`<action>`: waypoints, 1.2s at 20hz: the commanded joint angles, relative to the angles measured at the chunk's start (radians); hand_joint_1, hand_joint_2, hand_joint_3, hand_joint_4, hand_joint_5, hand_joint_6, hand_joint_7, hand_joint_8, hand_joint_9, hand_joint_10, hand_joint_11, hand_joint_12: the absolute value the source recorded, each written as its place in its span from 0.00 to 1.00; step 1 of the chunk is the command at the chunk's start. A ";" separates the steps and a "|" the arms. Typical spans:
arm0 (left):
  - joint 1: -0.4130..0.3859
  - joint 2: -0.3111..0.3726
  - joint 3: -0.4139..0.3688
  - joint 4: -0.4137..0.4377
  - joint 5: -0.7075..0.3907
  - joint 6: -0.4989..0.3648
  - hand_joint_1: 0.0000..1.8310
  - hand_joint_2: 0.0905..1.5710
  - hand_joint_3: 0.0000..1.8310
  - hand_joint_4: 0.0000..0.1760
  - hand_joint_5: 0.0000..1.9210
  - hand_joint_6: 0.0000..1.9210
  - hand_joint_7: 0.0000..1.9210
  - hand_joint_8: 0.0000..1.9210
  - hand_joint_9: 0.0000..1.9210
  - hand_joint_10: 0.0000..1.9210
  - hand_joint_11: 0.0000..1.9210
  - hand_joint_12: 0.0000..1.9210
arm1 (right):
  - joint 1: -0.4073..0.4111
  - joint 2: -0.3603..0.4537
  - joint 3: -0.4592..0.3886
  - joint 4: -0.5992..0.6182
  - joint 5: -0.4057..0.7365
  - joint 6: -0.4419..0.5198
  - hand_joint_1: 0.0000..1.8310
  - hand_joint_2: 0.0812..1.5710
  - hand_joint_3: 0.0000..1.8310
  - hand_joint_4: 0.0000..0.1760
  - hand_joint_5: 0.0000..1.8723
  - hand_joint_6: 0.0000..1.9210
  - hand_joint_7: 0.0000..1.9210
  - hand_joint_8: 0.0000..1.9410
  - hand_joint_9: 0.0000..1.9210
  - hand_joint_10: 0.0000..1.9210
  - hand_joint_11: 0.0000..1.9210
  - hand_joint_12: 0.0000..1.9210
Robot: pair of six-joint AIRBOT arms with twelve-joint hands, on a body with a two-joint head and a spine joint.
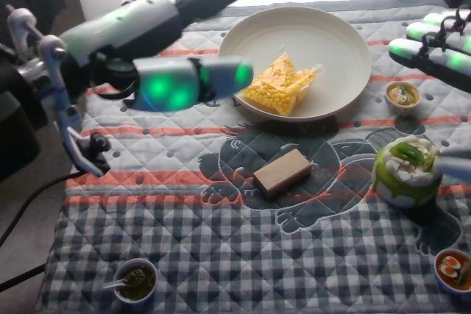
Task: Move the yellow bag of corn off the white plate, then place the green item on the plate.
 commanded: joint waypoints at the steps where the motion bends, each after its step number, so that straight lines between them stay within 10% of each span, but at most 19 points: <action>1: -0.017 -0.003 0.005 -0.015 -0.111 0.004 0.23 0.83 0.00 0.11 0.01 0.00 0.00 0.00 0.01 0.06 0.00 0.53 | 0.016 0.007 0.000 0.012 0.104 -0.006 0.28 0.80 0.01 0.07 0.00 0.00 0.00 0.00 0.00 0.00 0.00 0.07; 4: -0.043 -0.032 0.028 -0.015 -0.079 0.004 0.28 0.83 0.00 0.00 0.03 0.01 0.05 0.01 0.04 0.09 0.00 0.67 | 0.021 0.006 0.000 0.013 0.104 -0.006 0.26 0.83 0.00 0.00 0.00 0.00 0.00 0.00 0.02 0.01 0.00 0.27; 6: -0.082 -0.082 0.075 -0.015 0.007 0.006 0.29 0.83 0.00 0.02 0.03 0.00 0.04 0.00 0.02 0.09 0.00 0.58 | 0.021 0.002 0.001 0.019 0.104 -0.006 0.22 0.83 0.00 0.10 0.00 0.00 0.00 0.00 0.02 0.00 0.00 0.28; 10: -0.147 -0.215 0.205 -0.020 0.198 0.042 0.32 0.78 0.00 0.44 0.07 0.01 0.07 0.00 0.06 0.08 0.00 0.61 | 0.020 -0.006 0.004 0.027 0.104 -0.006 0.27 0.82 0.00 0.16 0.00 0.00 0.00 0.00 0.01 0.00 0.00 0.21; 12: -0.155 -0.274 0.261 -0.021 0.264 0.044 0.34 0.76 0.00 0.40 0.08 0.01 0.09 0.00 0.09 0.10 0.00 0.72 | 0.020 -0.011 0.007 0.028 0.104 -0.006 0.27 0.82 0.00 0.21 0.00 0.00 0.00 0.00 0.00 0.00 0.00 0.25; 15: -0.160 -0.372 0.365 -0.022 0.368 0.047 0.38 0.68 0.00 0.53 0.10 0.01 0.10 0.00 0.11 0.11 0.00 0.79 | 0.019 -0.011 0.009 0.030 0.104 -0.006 0.24 0.84 0.00 0.00 0.00 0.00 0.00 0.00 0.00 0.00 0.00 0.24; 17: -0.157 -0.416 0.412 -0.027 0.414 0.051 0.40 0.68 0.00 0.65 0.09 0.00 0.07 0.00 0.07 0.08 0.00 0.69 | 0.017 -0.011 0.009 0.030 0.104 -0.006 0.25 0.83 0.00 0.00 0.00 0.00 0.00 0.00 0.00 0.00 0.00 0.24; 19: -0.147 -0.447 0.446 -0.029 0.450 0.055 0.44 0.66 0.00 0.85 0.03 0.01 0.00 0.00 0.00 0.01 0.00 0.29 | 0.016 -0.011 0.009 0.031 0.104 -0.006 0.22 0.83 0.00 0.00 0.00 0.00 0.00 0.00 0.01 0.00 0.00 0.32; 20: -0.141 -0.460 0.459 -0.034 0.461 0.055 0.50 0.64 0.00 0.71 0.03 0.00 0.00 0.00 0.00 0.00 0.00 0.13 | 0.015 -0.012 0.009 0.032 0.104 -0.006 0.22 0.84 0.00 0.00 0.00 0.00 0.00 0.00 0.01 0.00 0.00 0.33; 21: -0.133 -0.473 0.475 -0.041 0.471 0.055 0.53 0.61 0.00 0.57 0.06 0.01 0.06 0.00 0.06 0.09 0.00 0.56 | 0.014 -0.013 0.009 0.032 0.104 -0.006 0.24 0.84 0.00 0.00 0.00 0.00 0.00 0.00 0.01 0.00 0.00 0.33; 22: -0.126 -0.482 0.487 -0.048 0.479 0.055 0.56 0.60 0.00 0.48 0.16 0.03 0.16 0.14 0.02 0.62 0.00 0.91 | 0.013 -0.013 0.009 0.033 0.104 -0.006 0.24 0.84 0.00 0.00 0.00 0.00 0.00 0.00 0.00 0.00 0.00 0.29; 23: -0.120 -0.486 0.495 -0.059 0.482 0.055 0.60 0.59 0.00 0.30 0.20 0.09 0.08 0.56 0.02 0.88 0.07 0.98 | 0.012 -0.013 0.009 0.034 0.104 -0.005 0.26 0.84 0.00 0.00 0.00 0.00 0.00 0.00 0.00 0.00 0.00 0.28; 24: -0.115 -0.489 0.502 -0.070 0.483 0.055 0.64 0.65 0.00 0.08 0.15 0.47 0.07 0.81 0.08 0.98 0.17 1.00 | 0.011 -0.013 0.009 0.035 0.104 -0.005 0.27 0.84 0.00 0.00 0.00 0.00 0.00 0.00 0.00 0.00 0.00 0.26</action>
